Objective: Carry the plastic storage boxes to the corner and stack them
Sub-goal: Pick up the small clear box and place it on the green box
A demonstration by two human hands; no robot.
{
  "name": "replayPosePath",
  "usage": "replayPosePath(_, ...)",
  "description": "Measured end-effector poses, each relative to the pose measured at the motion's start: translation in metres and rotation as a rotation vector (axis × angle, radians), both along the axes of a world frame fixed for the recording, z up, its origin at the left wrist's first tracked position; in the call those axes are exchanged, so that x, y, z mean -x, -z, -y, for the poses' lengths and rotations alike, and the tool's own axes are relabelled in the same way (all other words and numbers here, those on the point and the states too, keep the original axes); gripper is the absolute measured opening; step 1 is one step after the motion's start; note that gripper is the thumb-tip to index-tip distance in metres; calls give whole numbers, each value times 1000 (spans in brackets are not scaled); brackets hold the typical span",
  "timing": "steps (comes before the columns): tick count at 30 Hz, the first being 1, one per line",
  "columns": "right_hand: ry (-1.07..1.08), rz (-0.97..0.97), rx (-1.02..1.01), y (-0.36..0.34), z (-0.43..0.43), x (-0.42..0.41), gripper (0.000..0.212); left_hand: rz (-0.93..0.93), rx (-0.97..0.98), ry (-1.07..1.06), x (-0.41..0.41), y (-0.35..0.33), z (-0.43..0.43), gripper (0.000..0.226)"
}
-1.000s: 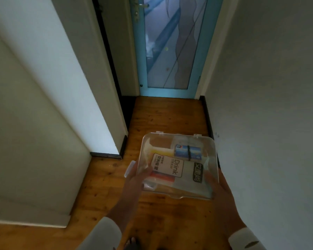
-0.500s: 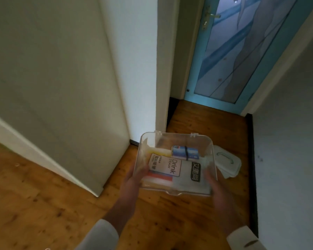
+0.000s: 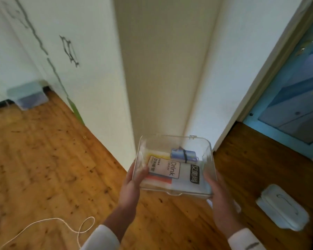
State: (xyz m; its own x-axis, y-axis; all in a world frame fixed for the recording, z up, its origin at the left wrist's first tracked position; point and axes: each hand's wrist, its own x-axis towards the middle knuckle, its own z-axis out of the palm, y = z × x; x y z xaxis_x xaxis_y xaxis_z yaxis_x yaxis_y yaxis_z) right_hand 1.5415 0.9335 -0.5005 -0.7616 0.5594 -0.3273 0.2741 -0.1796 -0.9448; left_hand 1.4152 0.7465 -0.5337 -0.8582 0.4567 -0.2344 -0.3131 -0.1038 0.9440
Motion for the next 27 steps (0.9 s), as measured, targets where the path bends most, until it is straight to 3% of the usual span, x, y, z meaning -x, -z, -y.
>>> replayPosePath(4, -108, -55, -61, -1, 46, 42, 51, 8, 1, -119, 23, 0, 54, 40)
replayPosePath(11, -320, -116, 2, 16, 123, 129, 44, 52, 27, -445, 53, 1, 159, 57)
replayPosePath(15, -428, -160, 49, 19, 155, 164, 51, 65, 31, -567, 61, -4, 194, 59)
replayPosePath(23, -597, -158, 30, 21, 206, 243, 40, 64, 44, -765, 97, -6, 240, 37)
replayPosePath(27, -670, -172, 28, 23, 223, 300, 42, 69, 35, -810, 137, -7, 254, 41)
